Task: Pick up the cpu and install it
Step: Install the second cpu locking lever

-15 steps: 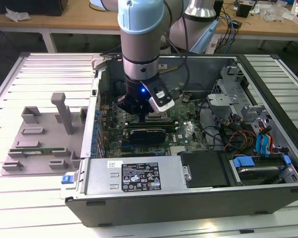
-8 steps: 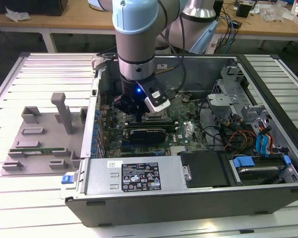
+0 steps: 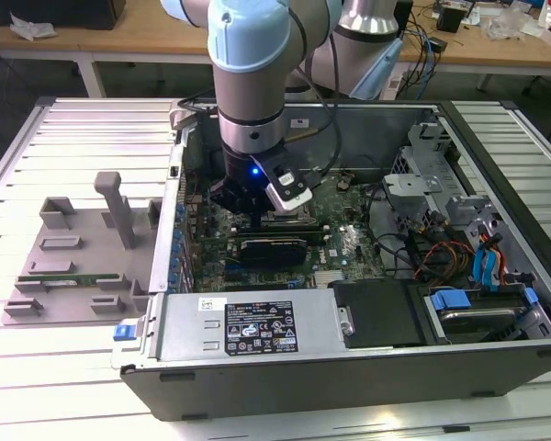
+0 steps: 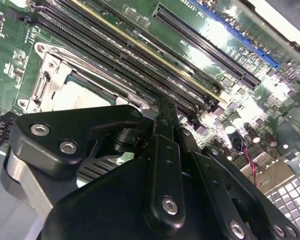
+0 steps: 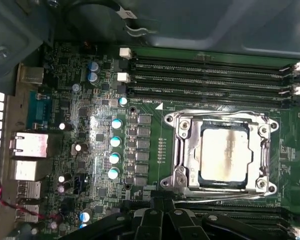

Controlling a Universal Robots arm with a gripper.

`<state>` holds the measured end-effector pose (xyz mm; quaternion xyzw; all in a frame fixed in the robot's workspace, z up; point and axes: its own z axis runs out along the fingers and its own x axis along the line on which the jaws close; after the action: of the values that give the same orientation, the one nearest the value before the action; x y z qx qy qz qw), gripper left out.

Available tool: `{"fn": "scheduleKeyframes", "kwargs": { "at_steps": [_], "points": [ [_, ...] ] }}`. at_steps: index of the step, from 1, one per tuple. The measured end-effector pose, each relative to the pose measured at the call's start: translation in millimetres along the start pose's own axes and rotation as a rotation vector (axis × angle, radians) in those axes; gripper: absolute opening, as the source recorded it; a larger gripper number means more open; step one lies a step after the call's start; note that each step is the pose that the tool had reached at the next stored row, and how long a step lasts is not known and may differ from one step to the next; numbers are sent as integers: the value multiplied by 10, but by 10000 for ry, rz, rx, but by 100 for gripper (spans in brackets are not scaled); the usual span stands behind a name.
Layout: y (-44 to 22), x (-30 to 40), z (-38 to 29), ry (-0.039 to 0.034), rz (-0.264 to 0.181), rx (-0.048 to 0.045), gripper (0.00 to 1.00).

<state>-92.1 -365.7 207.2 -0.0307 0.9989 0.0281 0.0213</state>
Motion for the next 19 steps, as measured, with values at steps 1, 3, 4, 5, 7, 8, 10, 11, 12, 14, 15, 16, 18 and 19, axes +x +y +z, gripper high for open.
{"fn": "scheduleKeyframes", "kwargs": {
  "at_steps": [1, 3, 4, 5, 7, 8, 10, 11, 12, 14, 15, 16, 18, 19],
  "points": [
    [16, 1, 10, 1, -2, -4, 11],
    [52, 0, 27, 1, -7, -21, 11],
    [69, 0, 34, 2, -9, -33, 11],
    [81, -1, 41, -1, -10, -52, 11],
    [97, -2, 56, -5, -14, -73, 11],
    [101, -3, 62, -11, -16, -75, 11],
    [108, -3, 67, -4, -21, -79, 11],
    [111, -3, 70, -3, -23, -86, 11],
    [111, -2, 73, -2, -25, -89, 11],
    [105, 2, 76, -10, -24, -85, 11],
    [104, 2, 72, -10, -25, -74, 11],
    [103, 2, 61, -9, -26, -67, 11],
    [106, -1, 6, -9, -26, -63, 11],
    [107, -6, -1, -10, -27, -57, 11]
  ]
}}
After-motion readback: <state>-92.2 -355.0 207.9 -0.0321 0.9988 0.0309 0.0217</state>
